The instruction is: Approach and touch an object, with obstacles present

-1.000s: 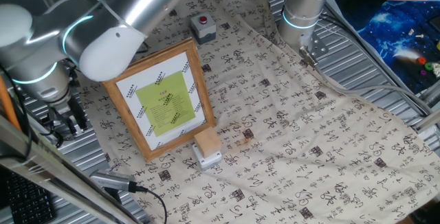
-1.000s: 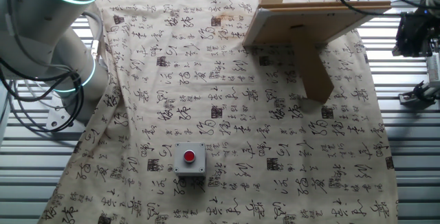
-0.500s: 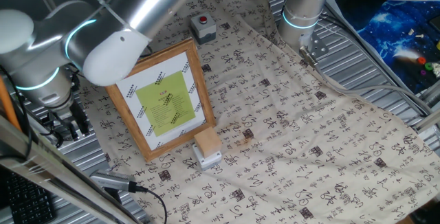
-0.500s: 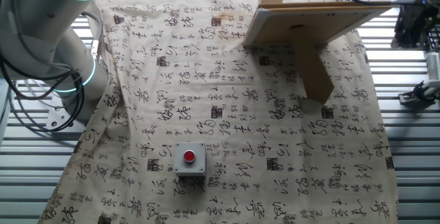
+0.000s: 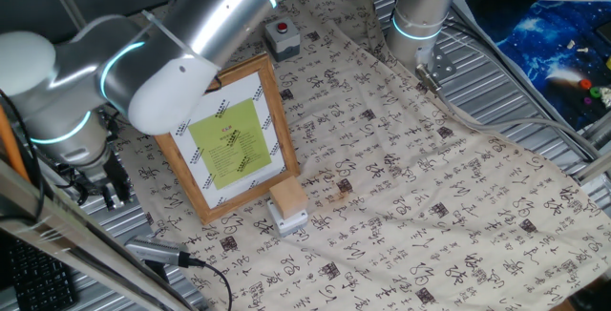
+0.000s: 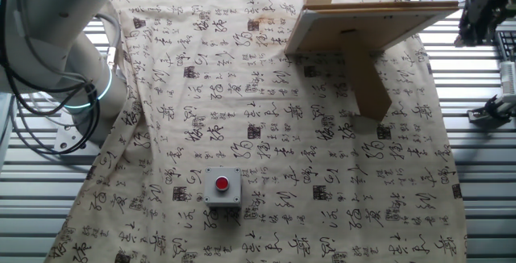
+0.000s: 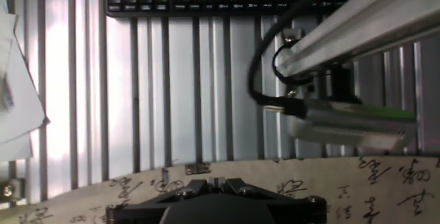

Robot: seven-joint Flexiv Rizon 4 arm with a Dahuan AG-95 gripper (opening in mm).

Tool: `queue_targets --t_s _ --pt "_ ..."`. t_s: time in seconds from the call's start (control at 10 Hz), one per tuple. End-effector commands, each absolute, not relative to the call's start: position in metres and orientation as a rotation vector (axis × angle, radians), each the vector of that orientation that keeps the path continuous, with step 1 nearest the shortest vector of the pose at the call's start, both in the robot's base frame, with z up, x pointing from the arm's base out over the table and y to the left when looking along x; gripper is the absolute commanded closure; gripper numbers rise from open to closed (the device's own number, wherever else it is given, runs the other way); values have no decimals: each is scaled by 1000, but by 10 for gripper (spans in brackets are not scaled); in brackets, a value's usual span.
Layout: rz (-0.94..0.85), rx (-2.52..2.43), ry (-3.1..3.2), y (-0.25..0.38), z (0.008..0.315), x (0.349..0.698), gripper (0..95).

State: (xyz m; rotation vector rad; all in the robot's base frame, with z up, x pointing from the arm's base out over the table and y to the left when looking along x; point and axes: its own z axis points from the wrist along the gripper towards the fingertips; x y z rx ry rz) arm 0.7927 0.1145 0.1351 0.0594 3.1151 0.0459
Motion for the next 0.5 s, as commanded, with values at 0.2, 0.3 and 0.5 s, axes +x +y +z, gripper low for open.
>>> queue_targets --t_s 0.2,0.3,0.5 --pt "48 80 3109 123 133 790 950" --pt "49 89 3108 126 132 790 950" --pt "52 109 3102 135 128 789 950"
